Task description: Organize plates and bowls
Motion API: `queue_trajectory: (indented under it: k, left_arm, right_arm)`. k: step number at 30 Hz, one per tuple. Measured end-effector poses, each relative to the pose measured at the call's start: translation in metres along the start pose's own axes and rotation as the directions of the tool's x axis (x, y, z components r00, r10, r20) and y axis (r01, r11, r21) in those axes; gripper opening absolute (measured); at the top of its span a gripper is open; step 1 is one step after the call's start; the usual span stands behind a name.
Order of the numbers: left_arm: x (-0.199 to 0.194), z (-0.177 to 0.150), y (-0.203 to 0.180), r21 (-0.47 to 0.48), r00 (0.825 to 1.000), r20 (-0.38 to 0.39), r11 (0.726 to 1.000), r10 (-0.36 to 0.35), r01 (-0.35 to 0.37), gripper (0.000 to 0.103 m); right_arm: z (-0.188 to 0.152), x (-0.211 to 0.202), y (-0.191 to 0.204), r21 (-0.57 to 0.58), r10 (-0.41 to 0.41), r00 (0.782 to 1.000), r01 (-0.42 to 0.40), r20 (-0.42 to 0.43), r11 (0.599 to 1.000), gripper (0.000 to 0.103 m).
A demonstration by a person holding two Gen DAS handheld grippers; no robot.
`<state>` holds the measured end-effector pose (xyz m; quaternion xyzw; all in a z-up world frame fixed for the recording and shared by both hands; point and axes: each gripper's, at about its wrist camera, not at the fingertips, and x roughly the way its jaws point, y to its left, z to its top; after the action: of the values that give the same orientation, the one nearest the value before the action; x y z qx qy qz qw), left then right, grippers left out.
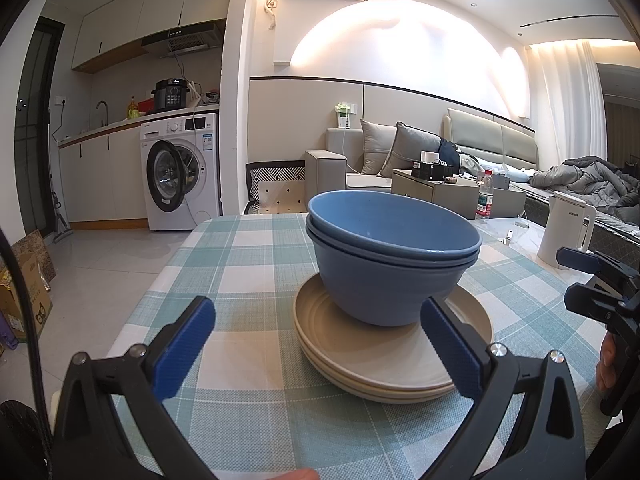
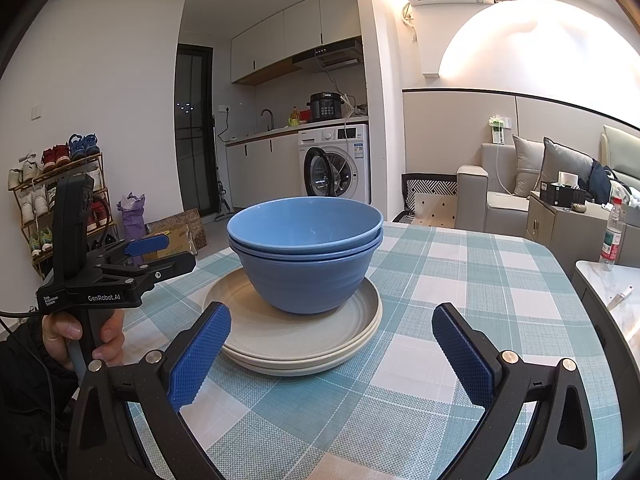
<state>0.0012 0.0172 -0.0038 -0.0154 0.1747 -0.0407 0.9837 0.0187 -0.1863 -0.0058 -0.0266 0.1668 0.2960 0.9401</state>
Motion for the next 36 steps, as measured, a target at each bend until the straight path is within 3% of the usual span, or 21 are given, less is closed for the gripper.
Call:
queue_trajectory:
  k: [36]
  left_arm:
    - [-0.0002,-0.0001,-0.0002,0.001,1.0,0.001,1.0,0.0,0.0,0.103]
  right_arm:
    - [-0.0023,-0.0002,0.0015,0.005,-0.001,1.0,0.001,-0.004,1.0,0.103]
